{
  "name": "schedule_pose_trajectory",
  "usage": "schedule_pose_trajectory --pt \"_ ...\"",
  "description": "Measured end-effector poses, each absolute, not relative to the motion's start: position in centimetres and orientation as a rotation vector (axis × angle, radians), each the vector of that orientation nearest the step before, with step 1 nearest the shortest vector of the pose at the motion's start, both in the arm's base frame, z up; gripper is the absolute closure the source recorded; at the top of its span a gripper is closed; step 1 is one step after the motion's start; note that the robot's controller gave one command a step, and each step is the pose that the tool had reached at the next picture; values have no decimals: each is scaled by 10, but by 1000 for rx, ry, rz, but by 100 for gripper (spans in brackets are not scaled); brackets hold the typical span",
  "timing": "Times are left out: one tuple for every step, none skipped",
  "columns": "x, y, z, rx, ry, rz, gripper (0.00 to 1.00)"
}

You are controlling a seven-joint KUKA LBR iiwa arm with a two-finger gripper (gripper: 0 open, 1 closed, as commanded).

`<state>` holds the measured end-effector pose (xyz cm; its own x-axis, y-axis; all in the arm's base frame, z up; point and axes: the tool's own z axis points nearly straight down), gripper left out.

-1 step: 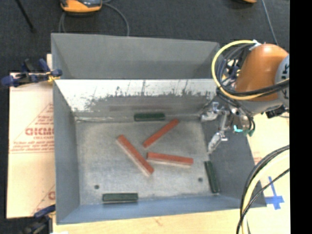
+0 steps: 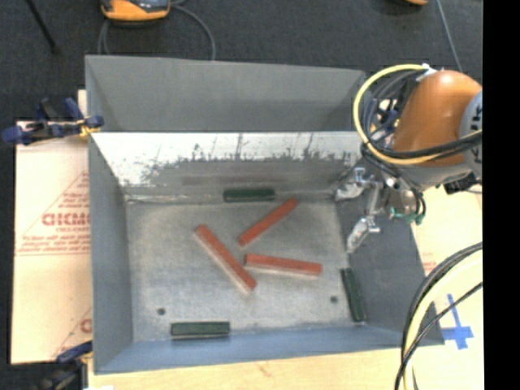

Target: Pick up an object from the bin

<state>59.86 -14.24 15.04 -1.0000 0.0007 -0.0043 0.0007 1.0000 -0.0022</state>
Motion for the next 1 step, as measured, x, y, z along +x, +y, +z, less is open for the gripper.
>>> schedule_pose_trajectory --pt "548 -120 125 11 3134 -4 0"
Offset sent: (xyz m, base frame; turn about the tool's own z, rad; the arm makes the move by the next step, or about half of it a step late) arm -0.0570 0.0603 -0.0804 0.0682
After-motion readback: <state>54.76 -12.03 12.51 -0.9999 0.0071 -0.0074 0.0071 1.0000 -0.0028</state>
